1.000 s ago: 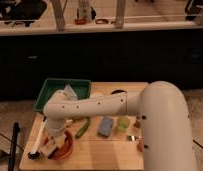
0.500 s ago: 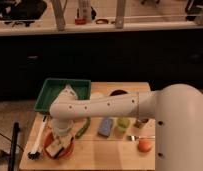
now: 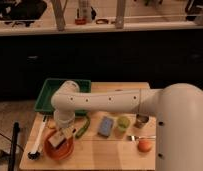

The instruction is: Wipe red bowl with eraser

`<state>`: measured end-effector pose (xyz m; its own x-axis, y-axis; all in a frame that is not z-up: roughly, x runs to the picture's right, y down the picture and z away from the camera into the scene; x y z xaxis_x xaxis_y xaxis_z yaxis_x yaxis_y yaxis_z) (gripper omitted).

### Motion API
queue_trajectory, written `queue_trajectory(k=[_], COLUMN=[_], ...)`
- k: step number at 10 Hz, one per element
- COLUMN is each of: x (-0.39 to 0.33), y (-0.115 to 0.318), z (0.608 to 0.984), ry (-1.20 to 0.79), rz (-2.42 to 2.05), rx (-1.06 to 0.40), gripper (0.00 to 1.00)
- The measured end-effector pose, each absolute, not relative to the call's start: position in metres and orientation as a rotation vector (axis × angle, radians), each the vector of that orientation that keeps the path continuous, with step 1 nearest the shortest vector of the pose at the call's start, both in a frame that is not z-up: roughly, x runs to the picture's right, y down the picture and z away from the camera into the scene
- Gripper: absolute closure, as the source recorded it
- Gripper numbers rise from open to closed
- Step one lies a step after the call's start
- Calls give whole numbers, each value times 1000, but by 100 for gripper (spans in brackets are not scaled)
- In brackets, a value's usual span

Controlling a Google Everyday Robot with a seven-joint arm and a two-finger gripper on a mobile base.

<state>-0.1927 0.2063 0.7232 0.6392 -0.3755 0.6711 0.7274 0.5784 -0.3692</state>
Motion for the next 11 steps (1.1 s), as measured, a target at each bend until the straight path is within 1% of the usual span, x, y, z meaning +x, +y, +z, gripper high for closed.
queue_trajectory(k=[2, 4, 6, 9, 10, 11], x=[-211, -228, -244, -250, -244, -232], y=[200, 210, 224, 250, 269, 273], z=[737, 753, 761, 744, 723, 716], ry=[-585, -611, -656, -721, -752, -750], rz=[-697, -718, -744, -775, -779, -768], rx=[-699, -742, -779, -812, -830, -838], gripper=[100, 100, 100, 100, 100, 100])
